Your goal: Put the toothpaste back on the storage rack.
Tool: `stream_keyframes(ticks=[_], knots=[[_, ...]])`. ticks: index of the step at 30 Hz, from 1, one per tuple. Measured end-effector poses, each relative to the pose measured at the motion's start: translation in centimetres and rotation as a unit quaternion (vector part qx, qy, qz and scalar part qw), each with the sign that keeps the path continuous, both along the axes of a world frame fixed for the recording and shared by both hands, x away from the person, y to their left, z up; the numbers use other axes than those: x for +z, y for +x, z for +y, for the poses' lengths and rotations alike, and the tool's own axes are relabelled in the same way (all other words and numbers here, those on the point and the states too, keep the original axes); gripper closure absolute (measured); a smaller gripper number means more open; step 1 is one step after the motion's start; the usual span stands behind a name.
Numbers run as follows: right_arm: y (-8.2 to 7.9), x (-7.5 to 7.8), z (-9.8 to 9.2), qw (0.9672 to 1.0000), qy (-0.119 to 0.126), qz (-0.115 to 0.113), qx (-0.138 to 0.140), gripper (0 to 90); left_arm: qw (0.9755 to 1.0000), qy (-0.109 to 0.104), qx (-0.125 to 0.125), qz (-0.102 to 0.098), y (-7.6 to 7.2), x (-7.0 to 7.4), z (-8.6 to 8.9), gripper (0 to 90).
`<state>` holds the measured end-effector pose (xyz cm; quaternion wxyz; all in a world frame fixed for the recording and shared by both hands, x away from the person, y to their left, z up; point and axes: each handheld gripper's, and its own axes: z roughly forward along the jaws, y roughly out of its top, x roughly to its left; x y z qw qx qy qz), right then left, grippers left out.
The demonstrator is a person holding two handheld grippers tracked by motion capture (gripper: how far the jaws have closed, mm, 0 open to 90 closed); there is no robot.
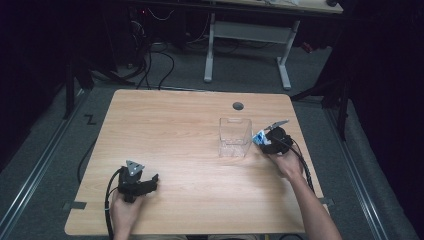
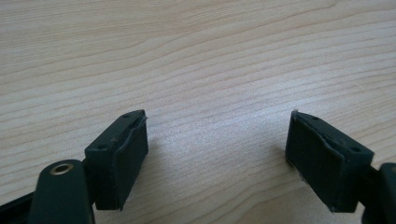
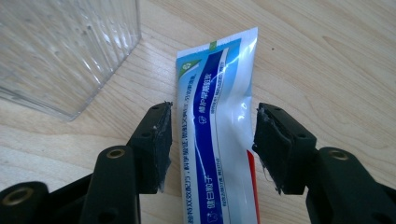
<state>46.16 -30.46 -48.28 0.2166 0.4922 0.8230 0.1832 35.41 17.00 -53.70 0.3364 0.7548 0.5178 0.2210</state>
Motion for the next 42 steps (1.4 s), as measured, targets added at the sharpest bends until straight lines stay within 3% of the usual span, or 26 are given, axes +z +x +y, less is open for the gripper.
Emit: stream_keyframes(ticks=[21,29,32,42], knots=[[1.6,-0.6,0.2,0.9993,-0.011,0.035,-0.002,51.1,1.0000,0.000,0.000,0.001,0.0,0.0,0.0,21.5],[2.0,-0.8,0.2,0.9986,-0.014,0.049,-0.012,53.5,1.0000,0.000,-0.001,0.001,0.0,0.0,0.0,21.5],[2.3,-0.7,-0.1,0.9981,-0.005,0.059,-0.018,55.0,1.0000,-0.001,0.000,0.001,0.0,0.0,0.0,21.5],[2.6,-0.7,-0.4,0.9973,-0.010,0.066,-0.030,59.7,1.0000,-0.001,-0.001,0.001,0.0,0.0,0.0,21.6]])
